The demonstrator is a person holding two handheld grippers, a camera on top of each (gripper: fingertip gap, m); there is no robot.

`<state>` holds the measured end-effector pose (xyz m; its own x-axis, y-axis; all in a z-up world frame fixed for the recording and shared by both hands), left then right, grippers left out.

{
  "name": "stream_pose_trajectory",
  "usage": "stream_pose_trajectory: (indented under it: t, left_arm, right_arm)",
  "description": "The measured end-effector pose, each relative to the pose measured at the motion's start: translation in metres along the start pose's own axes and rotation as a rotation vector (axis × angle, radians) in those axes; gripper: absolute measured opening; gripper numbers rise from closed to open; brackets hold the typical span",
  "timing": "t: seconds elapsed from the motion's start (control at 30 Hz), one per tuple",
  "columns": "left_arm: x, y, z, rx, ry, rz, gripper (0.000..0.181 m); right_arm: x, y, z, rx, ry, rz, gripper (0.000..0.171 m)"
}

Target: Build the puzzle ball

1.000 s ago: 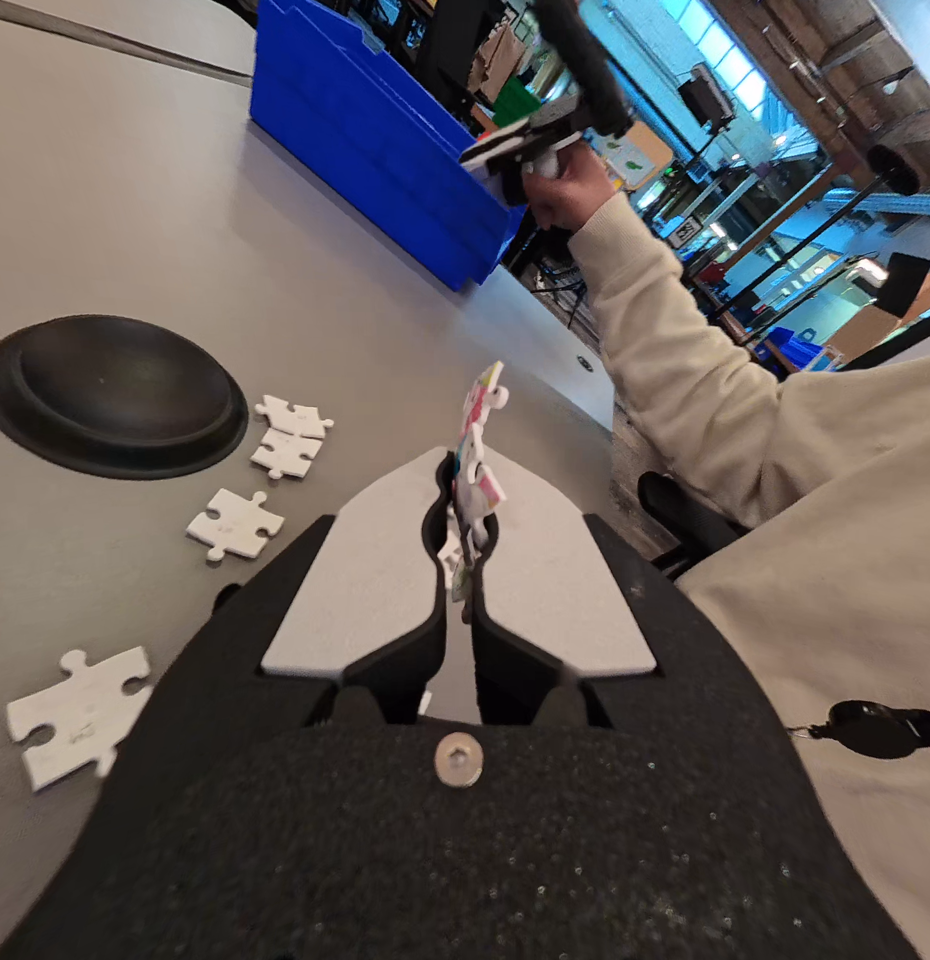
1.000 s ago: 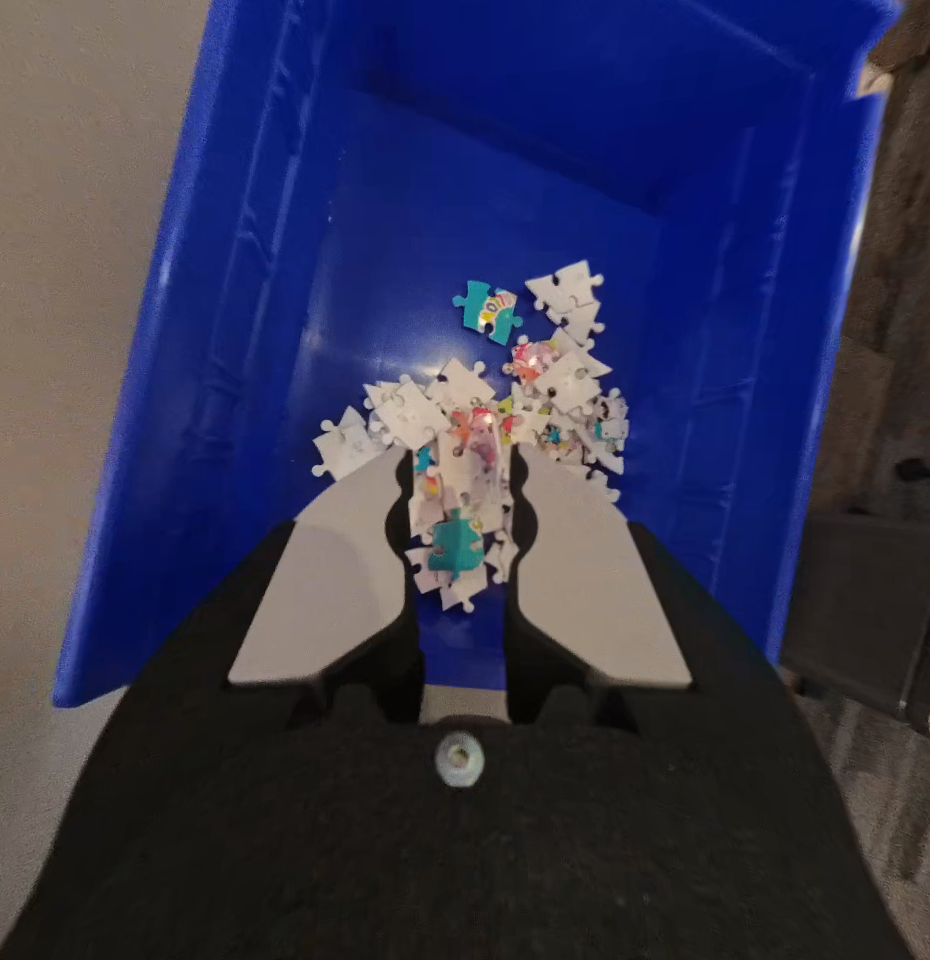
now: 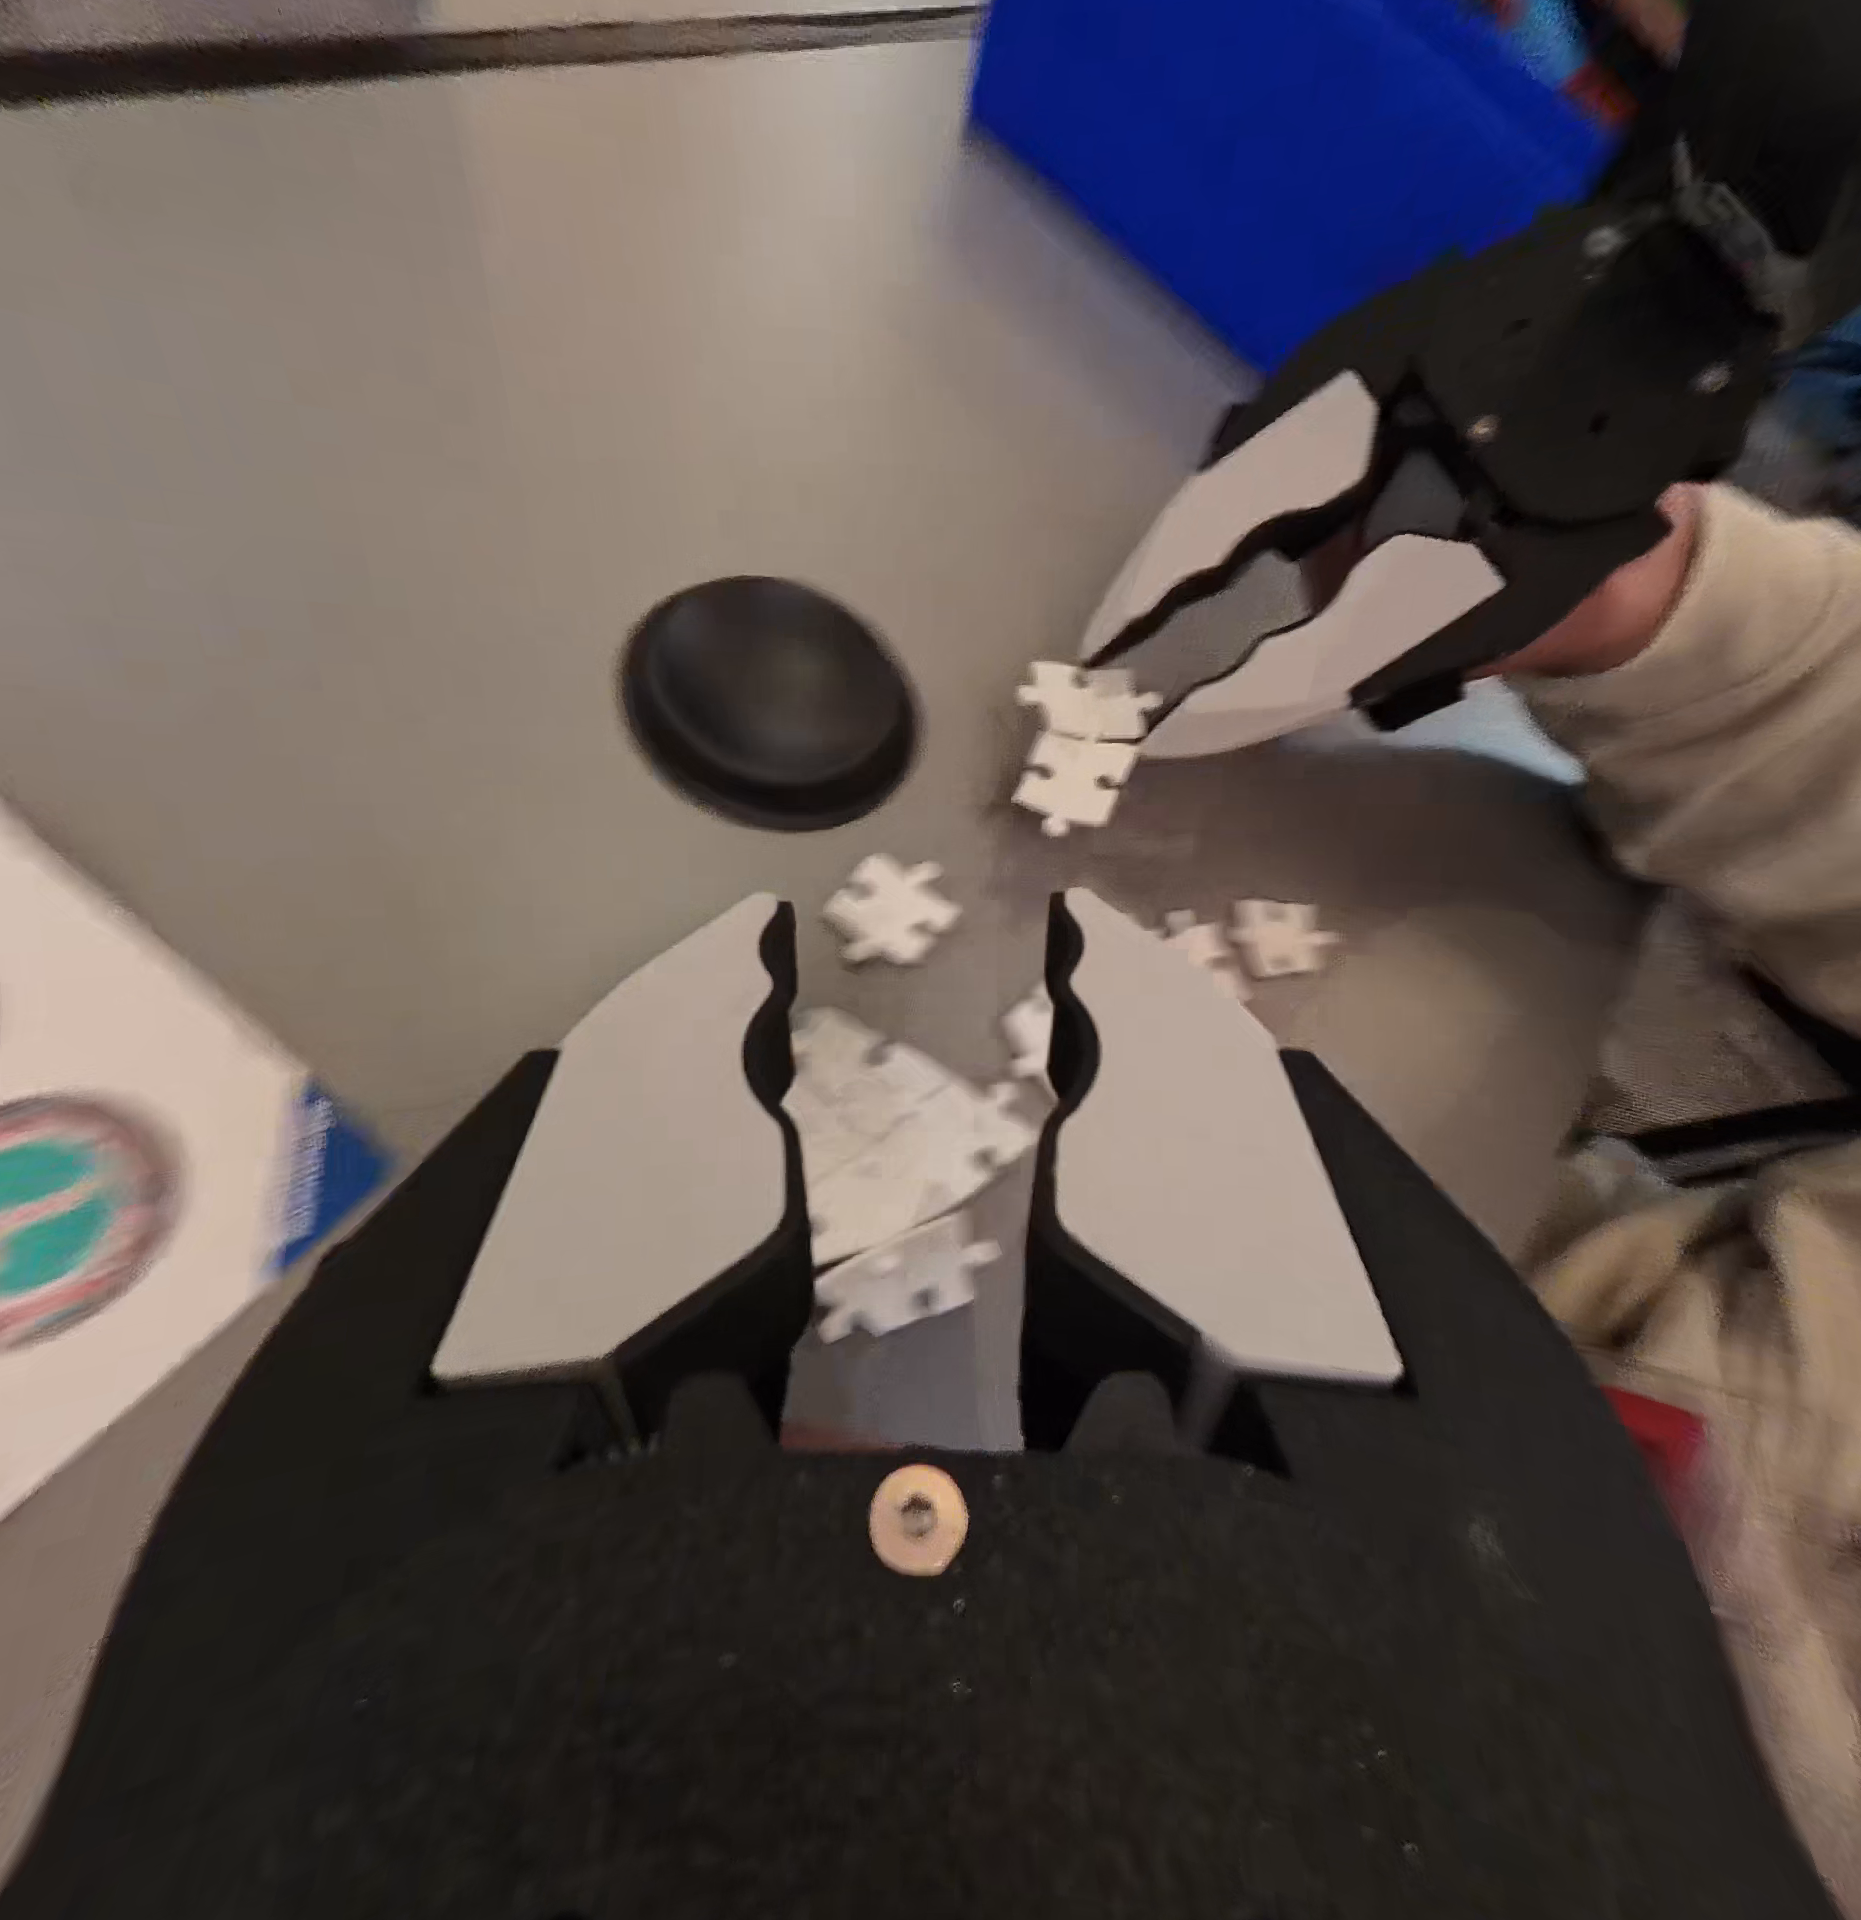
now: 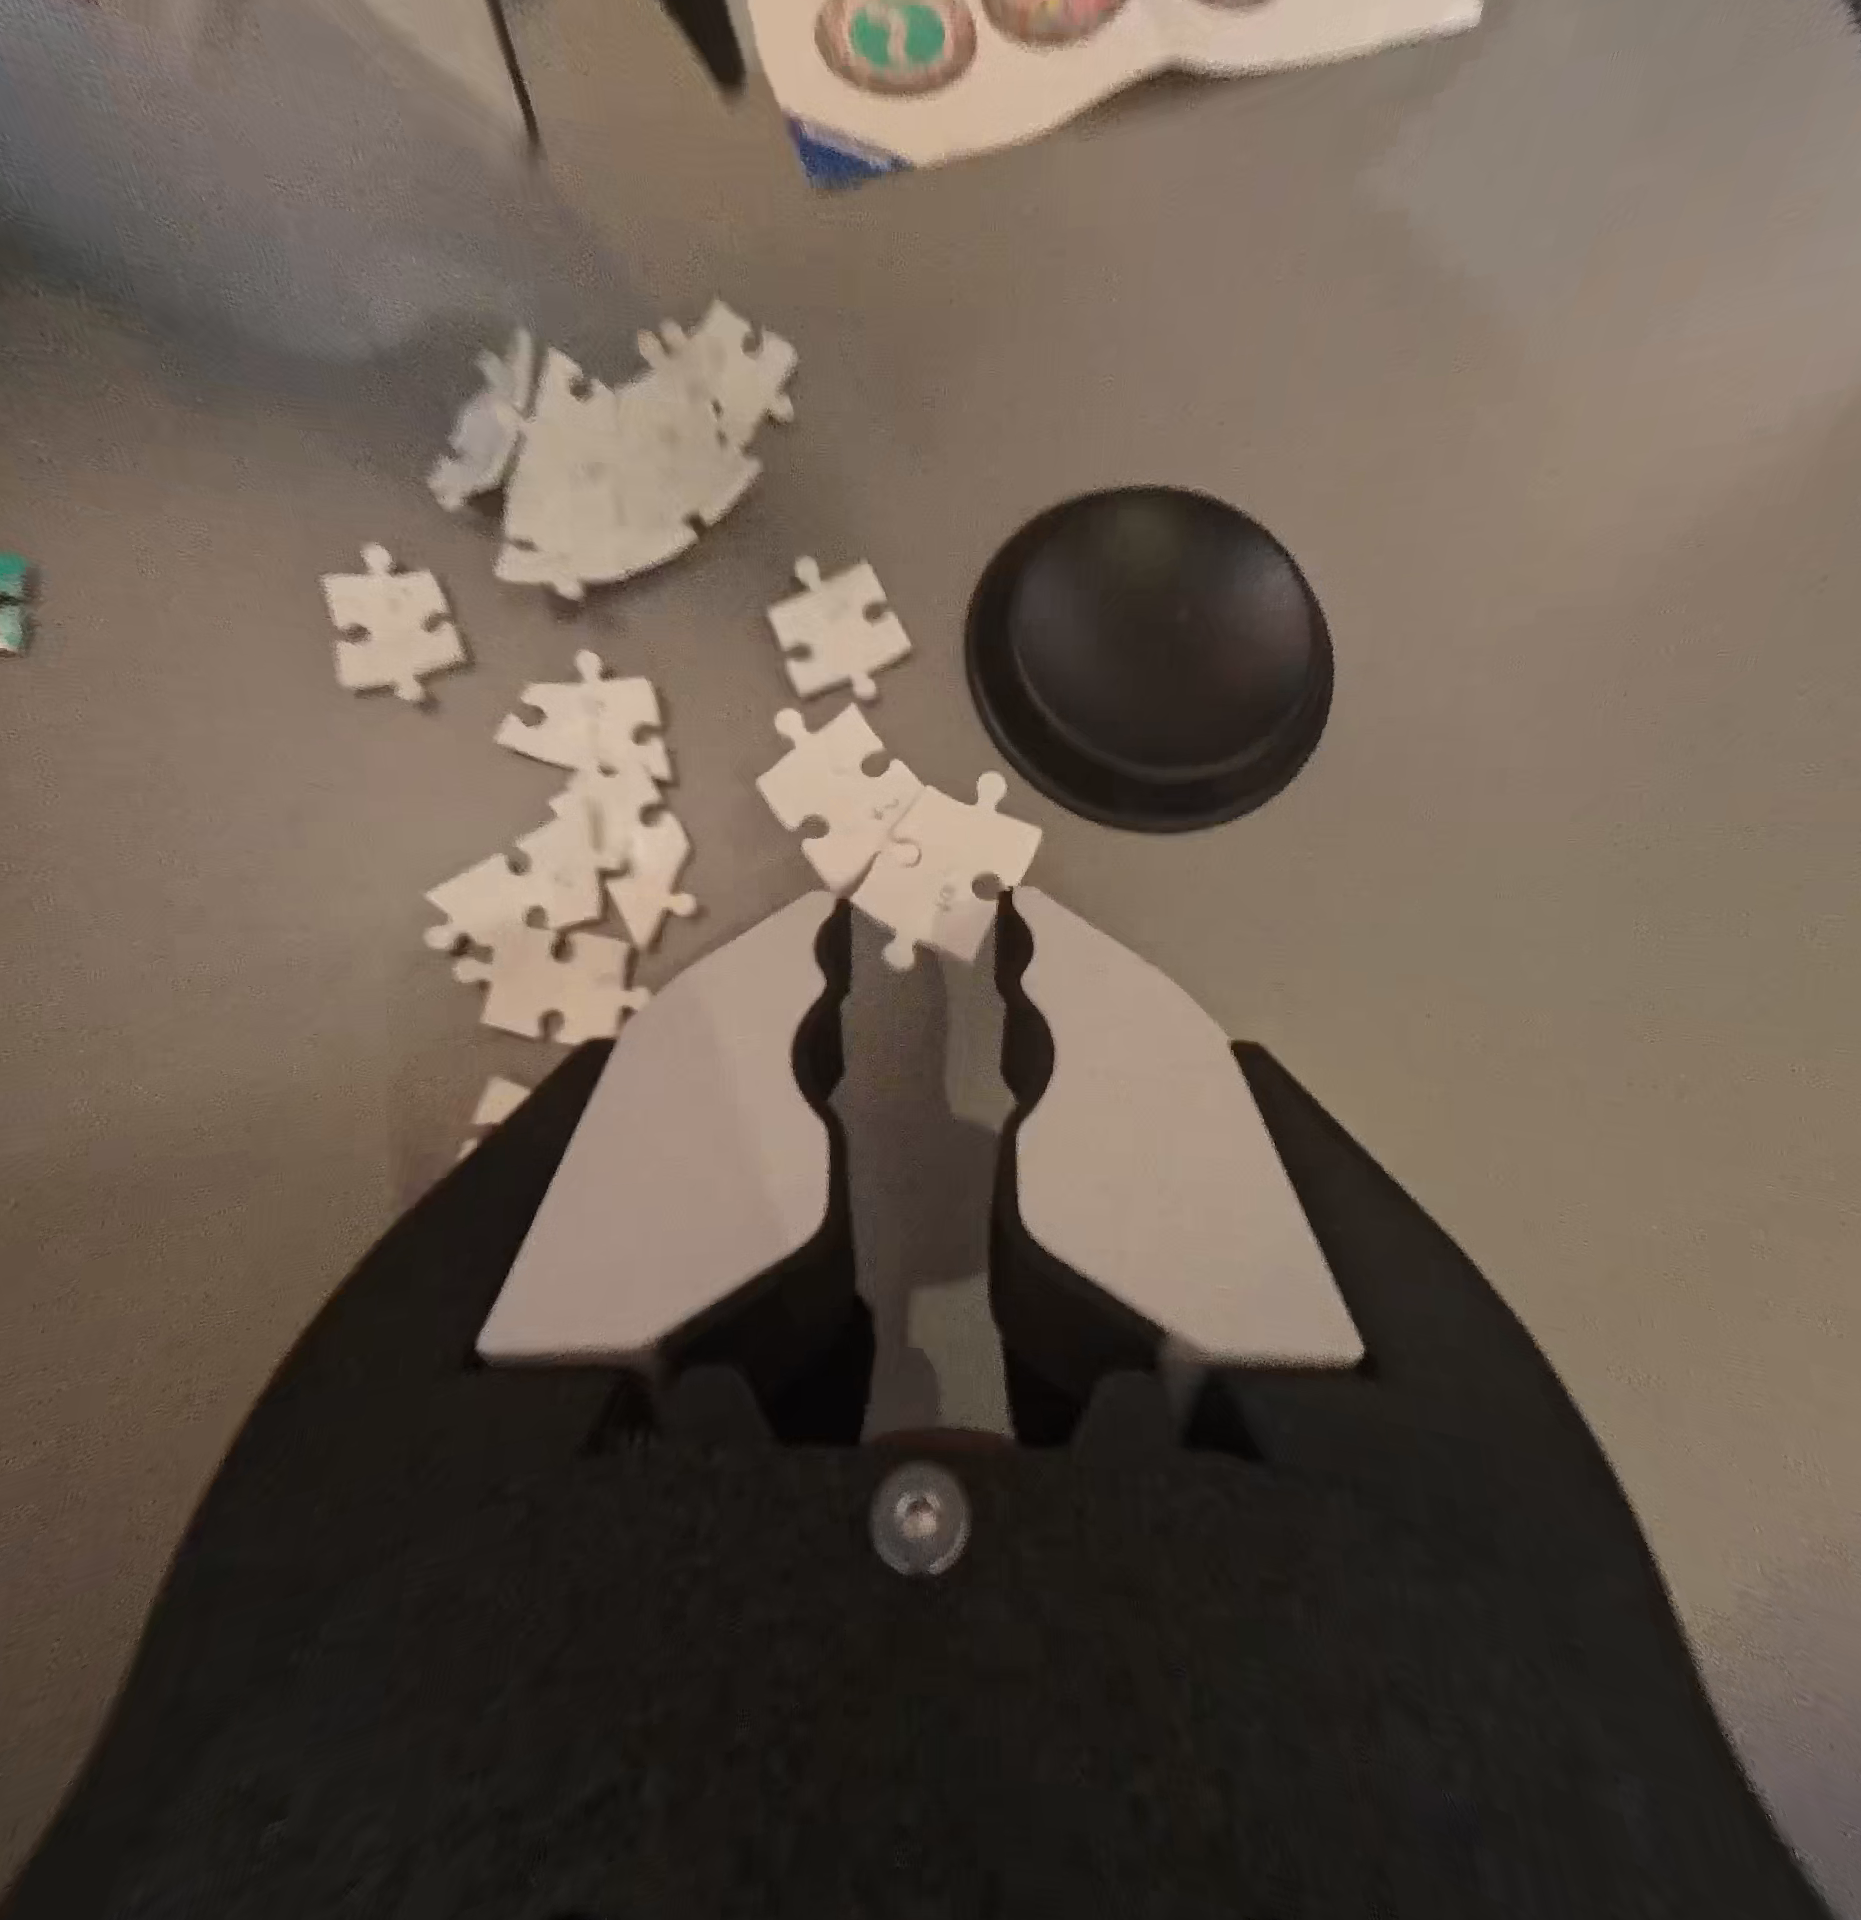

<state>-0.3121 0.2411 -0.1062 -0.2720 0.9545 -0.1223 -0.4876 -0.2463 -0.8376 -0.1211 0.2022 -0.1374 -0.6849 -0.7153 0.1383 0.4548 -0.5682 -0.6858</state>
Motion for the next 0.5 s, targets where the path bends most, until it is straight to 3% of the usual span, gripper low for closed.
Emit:
stream_pose_trajectory:
  t: [0.13, 0.2, 0.3, 0.43, 0.5]
  left_arm:
    - [-0.042, -0.001, -0.044, -0.035, 0.232, 0.116, 0.045]
    - [-0.056, -0.011, -0.049, -0.164, 0.393, 0.252, 0.039]
    - [-0.056, -0.015, -0.051, -0.222, 0.413, 0.314, 0.030]
    - [-0.055, -0.016, -0.046, -0.297, 0.451, 0.359, 0.001]
    - [-0.055, -0.016, -0.045, -0.283, 0.404, 0.303, 0.001]
  right_arm:
    - [0.021, -0.012, 0.028, -0.095, 0.004, 0.012, 0.026]
    - [0.032, -0.017, 0.038, -0.132, -0.008, 0.018, 0.026]
    - [0.043, -0.019, 0.048, -0.166, 0.033, 0.067, 0.026]
    - [0.045, -0.011, 0.046, -0.173, -0.029, 0.018, 0.024]
    - [0.048, -0.007, 0.042, -0.196, -0.089, -0.023, 0.024]
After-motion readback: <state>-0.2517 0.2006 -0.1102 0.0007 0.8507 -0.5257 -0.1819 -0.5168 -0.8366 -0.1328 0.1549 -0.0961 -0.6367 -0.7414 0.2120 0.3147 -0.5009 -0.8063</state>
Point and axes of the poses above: each gripper's, where its closed fingertips meet, z back along the fingers, y out of its underside, x = y × z across the jaws, the point moved 6 cm from there along z, back along the fingers, and after that the axes turned 15 degrees about -z, right-handed, at the moved point
